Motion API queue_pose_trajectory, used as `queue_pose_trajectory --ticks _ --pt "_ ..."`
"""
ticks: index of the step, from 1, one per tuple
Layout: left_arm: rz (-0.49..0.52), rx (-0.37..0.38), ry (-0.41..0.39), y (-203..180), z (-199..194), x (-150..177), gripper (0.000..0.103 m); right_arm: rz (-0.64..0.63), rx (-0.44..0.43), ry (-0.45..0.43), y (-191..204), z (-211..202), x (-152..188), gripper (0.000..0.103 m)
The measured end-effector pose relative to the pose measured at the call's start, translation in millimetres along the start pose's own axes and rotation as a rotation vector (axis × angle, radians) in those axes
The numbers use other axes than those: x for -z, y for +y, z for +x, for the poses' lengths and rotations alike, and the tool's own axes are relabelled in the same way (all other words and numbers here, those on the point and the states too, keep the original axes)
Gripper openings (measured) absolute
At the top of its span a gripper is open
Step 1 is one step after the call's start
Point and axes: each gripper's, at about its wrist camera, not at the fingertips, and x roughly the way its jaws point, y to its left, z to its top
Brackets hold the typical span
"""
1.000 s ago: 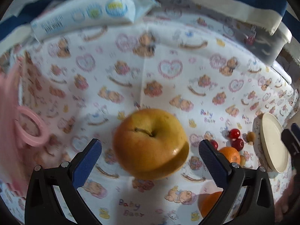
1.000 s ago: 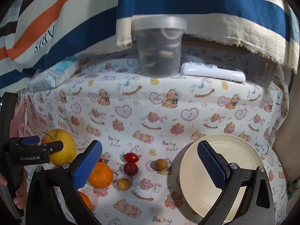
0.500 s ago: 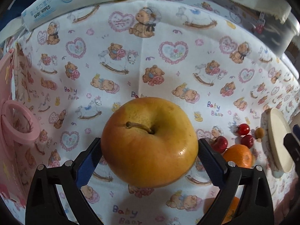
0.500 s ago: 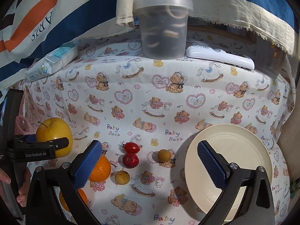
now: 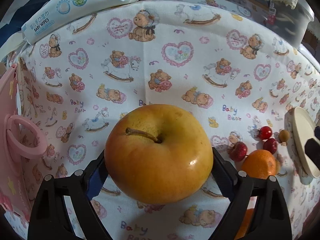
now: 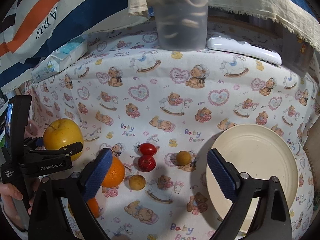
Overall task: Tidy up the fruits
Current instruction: 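Lift the apple with the left tool while the right tool grasps a small tan fruit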
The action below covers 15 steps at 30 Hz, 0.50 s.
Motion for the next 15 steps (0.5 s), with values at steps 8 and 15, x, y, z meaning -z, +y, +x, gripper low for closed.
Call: queue_pose_trajectory --ticks 8,15 --pt "0.025 -0.011 -0.110 -9.7 -45.2 -3.4 0.090 0.018 -0.074 0.135 2.6 19.0 6.1 0.074" --pt "0.028 -0.019 -0.168 -8.0 -65.4 -7.1 0.091 0.008 -0.080 0.211 7.6 38.3 14.1 0.052"
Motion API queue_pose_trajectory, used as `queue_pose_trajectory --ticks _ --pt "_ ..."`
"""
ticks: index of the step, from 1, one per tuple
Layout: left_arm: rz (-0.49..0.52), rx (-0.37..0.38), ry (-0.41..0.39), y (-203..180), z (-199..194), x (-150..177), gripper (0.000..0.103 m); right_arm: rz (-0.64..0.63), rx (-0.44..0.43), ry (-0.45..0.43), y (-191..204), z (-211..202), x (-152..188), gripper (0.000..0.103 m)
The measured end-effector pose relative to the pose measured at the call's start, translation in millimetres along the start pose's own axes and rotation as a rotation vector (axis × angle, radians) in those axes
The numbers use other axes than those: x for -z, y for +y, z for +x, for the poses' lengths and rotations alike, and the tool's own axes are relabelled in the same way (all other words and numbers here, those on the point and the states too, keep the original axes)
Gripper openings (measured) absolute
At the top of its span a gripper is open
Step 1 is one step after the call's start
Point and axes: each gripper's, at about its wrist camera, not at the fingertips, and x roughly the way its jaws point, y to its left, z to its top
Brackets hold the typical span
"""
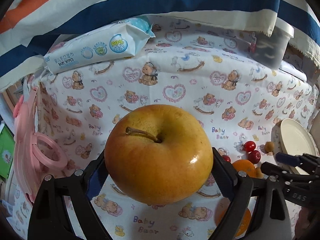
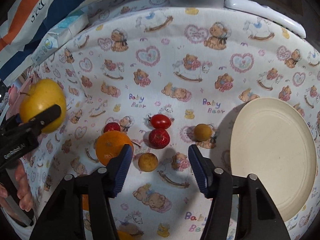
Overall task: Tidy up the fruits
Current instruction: 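Lift the apple with the left tool while the right tool grasps a small tan fruit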
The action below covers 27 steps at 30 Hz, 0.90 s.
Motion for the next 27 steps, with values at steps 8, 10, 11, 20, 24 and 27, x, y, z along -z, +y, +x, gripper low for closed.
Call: queue_pose_trajectory --ticks 8,10,11,20,24,27 --pt "-0.003 0.038 0.034 9.7 12.1 8.8 0.091 -0.018 -0.018 0.053 6.4 11.7 4.8 0.040" --pt "0.005 0.043 0.034 8.1 11.1 10.3 0.091 -0.015 -0.031 0.068 7.1 14.1 6.0 0.036" --pt "0.009 0.040 0.032 6.8 10.7 10.7 0.091 -0.014 -0.034 0.073 7.4 14.2 6.3 0.036" --pt "0.003 0.046 0.059 7.2 18.4 12.9 0.091 -0.042 -0.051 0.084 14.7 14.7 7.1 0.024" --pt "0.009 0.041 0.054 6.3 17.4 13.2 0.091 -0.048 -0.060 0.089 13.1 16.2 6.2 0.024" --pt "0.011 0.040 0.055 6.6 17.9 13.3 0.091 -0.040 -0.079 0.120 11.8 24.0 7.5 0.024"
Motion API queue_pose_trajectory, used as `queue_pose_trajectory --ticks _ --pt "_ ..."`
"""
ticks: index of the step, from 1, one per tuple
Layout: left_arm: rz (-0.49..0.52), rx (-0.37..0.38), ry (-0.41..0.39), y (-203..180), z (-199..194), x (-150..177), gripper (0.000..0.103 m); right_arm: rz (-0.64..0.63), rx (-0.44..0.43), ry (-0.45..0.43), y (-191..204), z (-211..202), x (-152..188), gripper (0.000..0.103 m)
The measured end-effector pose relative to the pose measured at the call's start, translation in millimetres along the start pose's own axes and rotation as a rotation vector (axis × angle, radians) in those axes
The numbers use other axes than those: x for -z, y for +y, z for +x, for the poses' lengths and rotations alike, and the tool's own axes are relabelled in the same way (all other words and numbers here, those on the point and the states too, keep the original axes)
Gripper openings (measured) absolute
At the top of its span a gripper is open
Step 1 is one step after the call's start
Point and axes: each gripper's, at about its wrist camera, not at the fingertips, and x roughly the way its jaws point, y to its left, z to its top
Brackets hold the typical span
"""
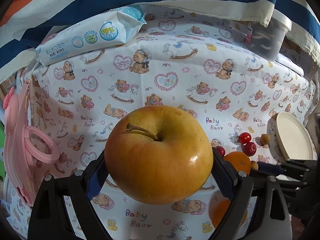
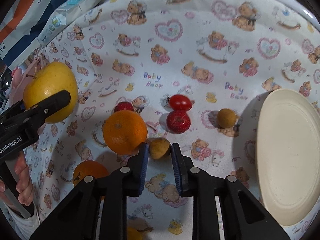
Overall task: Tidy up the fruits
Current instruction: 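Lift the apple with the left tool while the right tool grasps a small tan fruit, then place the apple on the cream plate with the left tool while the right carries the tan fruit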
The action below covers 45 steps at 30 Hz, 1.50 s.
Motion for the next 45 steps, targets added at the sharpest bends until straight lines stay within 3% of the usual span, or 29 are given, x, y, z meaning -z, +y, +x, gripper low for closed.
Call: queue_pose_trajectory --ticks 4,14,24,28,33,39,45 --pt "0.000 0.000 0.006 1.7 2.1 0.1 0.091 -0.001 0.080 -0.036 1.6 -3.1 -1.4 0.024" --pt "0.012 -0.004 -0.035 0.9 -10.2 -1.1 0.091 0.007 0.045 -0.125 -2.0 -39.2 -4.7 0.024" --pt "0.057 0.043 -0.094 -15.9 -45.6 -13.3 0.091 -0.011 0.098 -0.317 -4.7 -126.4 -2.3 0.024" --pt "0.101 0.077 -0.115 -38.4 -64.3 -21.4 0.091 0.026 0.186 -0.384 -36.4 -161.9 3.3 0.024" --pt "0.150 0.144 -0.135 -81.0 -80.4 -32.4 0.091 0.160 0.226 -0.404 -97.8 -179.4 13.2 0.024" --pt "0.175 0.292 -0.098 -137.3 -72.9 -46.0 0.091 0.280 0.265 -0.400 -157.7 -176.7 23.3 0.024" --pt "0.215 0.375 -0.029 -195.1 -43.2 -48.8 0.091 0.349 0.250 -0.332 -190.3 -152.5 24.8 0.024"
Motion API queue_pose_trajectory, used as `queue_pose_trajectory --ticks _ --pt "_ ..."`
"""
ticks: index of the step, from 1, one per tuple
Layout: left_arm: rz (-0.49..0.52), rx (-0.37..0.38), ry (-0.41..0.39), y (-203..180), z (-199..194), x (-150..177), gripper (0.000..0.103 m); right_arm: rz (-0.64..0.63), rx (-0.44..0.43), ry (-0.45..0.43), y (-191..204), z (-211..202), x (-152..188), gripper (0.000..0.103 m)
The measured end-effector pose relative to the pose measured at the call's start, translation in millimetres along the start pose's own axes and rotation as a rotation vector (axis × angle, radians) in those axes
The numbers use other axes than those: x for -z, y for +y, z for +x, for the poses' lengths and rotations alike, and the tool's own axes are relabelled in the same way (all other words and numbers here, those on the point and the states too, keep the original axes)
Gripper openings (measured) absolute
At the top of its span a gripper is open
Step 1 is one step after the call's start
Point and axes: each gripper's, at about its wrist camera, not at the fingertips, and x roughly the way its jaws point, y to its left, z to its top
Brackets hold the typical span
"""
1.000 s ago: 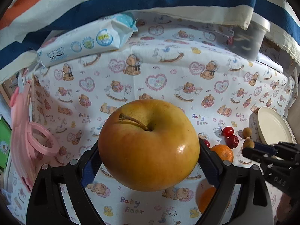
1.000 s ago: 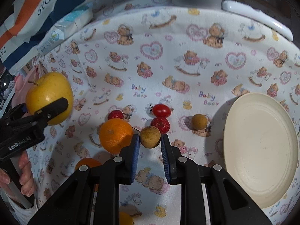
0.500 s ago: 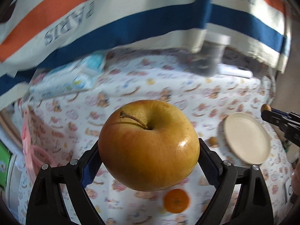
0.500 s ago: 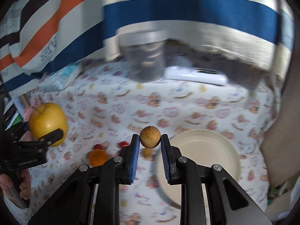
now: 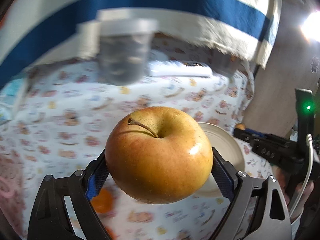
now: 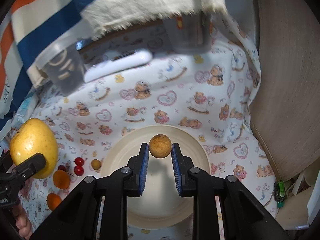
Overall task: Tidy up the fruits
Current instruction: 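Place the apple on the cream plate with the left tool while the right carries the tan fruit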
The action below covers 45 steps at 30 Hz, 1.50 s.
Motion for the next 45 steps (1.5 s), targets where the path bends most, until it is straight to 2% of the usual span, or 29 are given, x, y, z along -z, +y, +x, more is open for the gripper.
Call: queue_pose_trajectory --ticks 3,9,23,30,37,45 --pt "0.020 0.032 0.030 -19.7 25.3 -3.7 0.091 0.023 0.004 0.031 -8.5 10.4 2.1 0.024" --pt "0.067 0.044 0.101 -50.9 73.4 -10.8 0.091 0.076 -0.011 0.058 -28.6 17.3 0.6 0.024" --pt "0.081 -0.002 0.162 -56.1 130.7 -8.3 0.091 0.136 -0.015 0.145 -47.2 37.0 5.9 0.024" --pt "0.065 0.009 0.178 -53.0 143.5 -0.1 0.091 0.138 -0.018 0.165 -47.3 39.1 3.7 0.024" --pt "0.103 -0.002 0.159 -59.3 143.1 5.9 0.092 0.131 -0.022 0.178 -44.0 42.8 4.3 0.024" --pt "0.126 0.012 0.061 -54.7 116.2 7.3 0.099 0.124 -0.025 0.190 -41.7 47.6 3.0 0.024"
